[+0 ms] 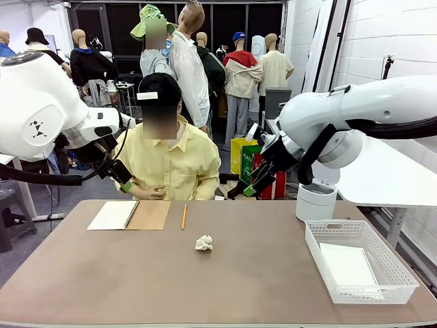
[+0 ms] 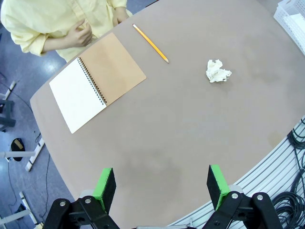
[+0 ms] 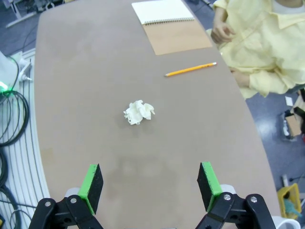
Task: Sort the paper based on its condition.
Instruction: If a person hands you a paper, place it in the Organizing basket , and if it's crumpled, put it in the Trash can.
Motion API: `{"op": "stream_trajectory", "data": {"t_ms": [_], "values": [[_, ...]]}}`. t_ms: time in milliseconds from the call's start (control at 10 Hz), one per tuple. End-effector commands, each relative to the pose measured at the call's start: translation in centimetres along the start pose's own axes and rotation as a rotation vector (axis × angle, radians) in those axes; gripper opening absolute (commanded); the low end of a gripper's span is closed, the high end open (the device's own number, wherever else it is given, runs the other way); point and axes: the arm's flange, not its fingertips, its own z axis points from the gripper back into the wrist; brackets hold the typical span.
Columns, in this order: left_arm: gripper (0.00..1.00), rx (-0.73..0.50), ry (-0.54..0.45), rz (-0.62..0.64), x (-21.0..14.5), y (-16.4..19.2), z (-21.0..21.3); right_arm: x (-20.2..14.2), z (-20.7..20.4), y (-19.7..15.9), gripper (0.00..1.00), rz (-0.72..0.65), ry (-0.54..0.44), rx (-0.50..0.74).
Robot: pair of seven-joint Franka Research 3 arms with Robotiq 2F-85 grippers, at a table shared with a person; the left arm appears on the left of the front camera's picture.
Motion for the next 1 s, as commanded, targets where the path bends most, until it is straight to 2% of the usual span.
{"op": "stream_trajectory", "data": {"t_ms": [0,300,900], "values": [[1.0,-0.004,-0.01,0.001,-0.1,0.1,-0.1,1.3,-1.2,-0.4,1.0,0.026,0.066,0.006],[1.0,-0.004,-0.01,0.001,-0.1,0.1,-0.1,3.0,-4.3,0.0,1.0,0.068,0.165,0.014],[1.0,-0.004,-0.01,0.001,-0.1,0.1,-0.1,4.5,-10.3,1.2,1.0,0.084,0.29,0.052]]}}
